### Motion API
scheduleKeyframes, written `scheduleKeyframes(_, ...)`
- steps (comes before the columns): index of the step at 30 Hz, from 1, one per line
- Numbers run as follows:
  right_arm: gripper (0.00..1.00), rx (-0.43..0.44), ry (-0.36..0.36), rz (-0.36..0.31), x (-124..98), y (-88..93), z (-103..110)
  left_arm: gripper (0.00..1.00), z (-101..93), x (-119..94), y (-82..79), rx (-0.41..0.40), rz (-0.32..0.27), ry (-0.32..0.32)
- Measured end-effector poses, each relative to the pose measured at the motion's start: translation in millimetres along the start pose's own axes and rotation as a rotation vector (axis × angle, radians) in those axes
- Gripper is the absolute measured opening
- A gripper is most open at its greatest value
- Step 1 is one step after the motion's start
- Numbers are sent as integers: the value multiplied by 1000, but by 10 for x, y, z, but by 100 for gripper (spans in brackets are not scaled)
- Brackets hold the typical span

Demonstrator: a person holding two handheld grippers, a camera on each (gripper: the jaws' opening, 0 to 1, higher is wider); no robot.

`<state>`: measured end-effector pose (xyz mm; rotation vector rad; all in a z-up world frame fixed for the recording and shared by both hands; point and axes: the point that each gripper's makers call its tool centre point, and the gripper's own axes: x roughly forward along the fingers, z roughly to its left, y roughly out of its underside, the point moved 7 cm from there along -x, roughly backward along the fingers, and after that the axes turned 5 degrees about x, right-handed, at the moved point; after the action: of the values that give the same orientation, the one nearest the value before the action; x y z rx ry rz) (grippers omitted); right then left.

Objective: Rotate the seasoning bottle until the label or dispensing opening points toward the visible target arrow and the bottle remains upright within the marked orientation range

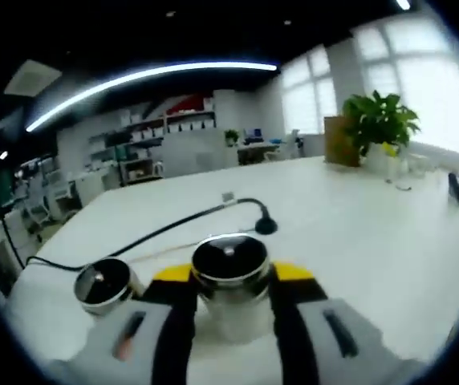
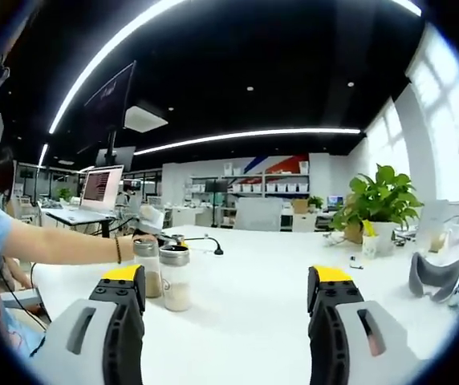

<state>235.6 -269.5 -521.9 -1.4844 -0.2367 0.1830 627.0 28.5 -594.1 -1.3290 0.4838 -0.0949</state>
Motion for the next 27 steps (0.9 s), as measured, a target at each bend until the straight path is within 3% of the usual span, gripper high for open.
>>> scheduleKeyframes(6, 84, 3, 19, -12, -30, -15, -15, 36, 43, -8, 24, -6, -37, 4)
scheduleKeyframes(8, 78, 82, 3, -88, -17, -43, -17, 36, 45, -26, 30, -12, -48, -2)
scheduleKeyframes(10, 69, 140, -32, -115, -6, -24, -21, 36, 51, -30, 24, -21, -46, 1)
scheduleKeyframes(14, 71, 113, -18, -64, 13, 38, -36, 36, 63, -80, 27, -36, -36, 28)
scheduleKeyframes(19, 73, 78, -1, -74, -3, 5, -34, 36, 59, -247, 4, -68, -63, 82)
scheduleKeyframes(20, 73, 74, 2, -72, -1, 8, -38, 36, 55, -269, -4, -76, -43, 94)
scheduleKeyframes(27, 74, 98, 12, -36, 13, 75, -59, 36, 96, -485, -90, -48, -57, 138)
